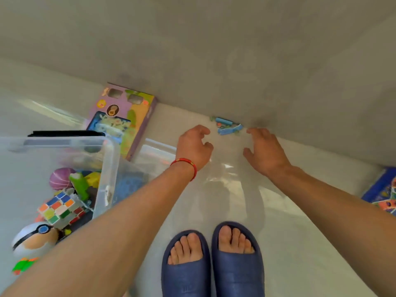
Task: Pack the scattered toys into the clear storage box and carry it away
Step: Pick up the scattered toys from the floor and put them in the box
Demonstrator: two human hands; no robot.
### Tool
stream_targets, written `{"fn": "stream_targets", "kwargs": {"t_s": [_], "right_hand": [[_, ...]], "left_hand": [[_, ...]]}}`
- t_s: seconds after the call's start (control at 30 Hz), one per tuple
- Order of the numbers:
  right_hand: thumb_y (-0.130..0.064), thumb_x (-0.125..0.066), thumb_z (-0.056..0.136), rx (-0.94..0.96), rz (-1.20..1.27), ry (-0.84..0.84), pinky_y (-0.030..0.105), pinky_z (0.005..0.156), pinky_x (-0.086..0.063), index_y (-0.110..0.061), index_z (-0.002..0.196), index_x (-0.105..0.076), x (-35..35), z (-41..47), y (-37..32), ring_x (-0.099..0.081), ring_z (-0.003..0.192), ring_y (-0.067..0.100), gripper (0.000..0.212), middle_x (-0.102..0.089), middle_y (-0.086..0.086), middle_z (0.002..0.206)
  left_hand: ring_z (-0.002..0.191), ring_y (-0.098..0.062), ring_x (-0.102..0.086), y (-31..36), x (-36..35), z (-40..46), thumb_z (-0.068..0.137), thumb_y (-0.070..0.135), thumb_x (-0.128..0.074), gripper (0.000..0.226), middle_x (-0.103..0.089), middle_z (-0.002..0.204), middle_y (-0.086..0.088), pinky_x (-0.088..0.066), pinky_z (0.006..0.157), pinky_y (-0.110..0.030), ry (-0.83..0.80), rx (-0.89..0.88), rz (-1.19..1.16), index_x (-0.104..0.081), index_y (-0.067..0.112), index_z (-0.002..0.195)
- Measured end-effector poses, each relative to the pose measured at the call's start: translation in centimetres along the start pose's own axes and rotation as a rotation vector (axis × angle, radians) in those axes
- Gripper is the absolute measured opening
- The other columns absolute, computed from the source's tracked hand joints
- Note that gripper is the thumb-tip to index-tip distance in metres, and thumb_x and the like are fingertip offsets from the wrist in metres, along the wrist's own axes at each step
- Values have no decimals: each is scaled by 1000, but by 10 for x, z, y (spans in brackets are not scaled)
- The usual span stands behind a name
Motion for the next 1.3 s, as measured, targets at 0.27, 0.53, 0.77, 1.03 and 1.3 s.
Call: {"fn": "stream_targets", "kwargs": {"t_s": [0.27, 0.53, 0.77, 1.03, 1.3], "right_hand": [[-20, -71, 89, 50, 30, 280, 41, 82, -51, -7, 125, -52, -15, 40, -29, -62, 96, 36, 43, -51, 18, 120], [4, -67, 77, 123, 149, 392, 37, 67, -47, -5, 91, -60, -26, 22, -22, -58, 76, 31, 18, -58, 14, 89], [-22, -61, 95, 256, 56, 161, 42, 74, -54, -16, 136, -55, -35, 24, -21, -54, 101, 26, 41, -53, 6, 113], [-22, -65, 95, 180, 95, 180, 37, 80, -47, -8, 103, -60, -35, 11, 5, -49, 97, 24, 17, -49, 9, 106], [-20, -57, 100, 36, 349, 154, 22, 72, -29, -10, 95, -51, -38, 0, 12, -44, 85, 17, 12, -49, 2, 96]], "left_hand": [[85, -18, -61, 1, -43, 60, 78, 12, -77, 29, -60, 104, -5, -51, 81, -25, 108, -221, 95, -68, 17, 104], [82, -24, -55, -8, -70, 50, 78, 11, -76, 11, -62, 86, -5, -44, 73, -27, 163, -372, 189, -69, 11, 87], [70, -24, -55, -2, -82, 31, 77, -4, -68, 15, -64, 74, -5, -50, 64, -39, 137, -485, 186, -68, 11, 79], [103, -28, -57, -3, -39, 66, 78, 9, -74, 37, -58, 119, -9, -47, 94, -32, 231, -370, 158, -65, 12, 114], [101, -28, -60, 5, -46, 79, 80, 28, -77, 35, -65, 112, -7, -48, 90, -32, 236, -356, 147, -69, 12, 110]]}}
Point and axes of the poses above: each hand's wrist, its own z-axis towards the middle knuckle, its own x-axis out of the back of the hand, y = z × x, the point moved 9 cm from there along z, towards the middle knuckle
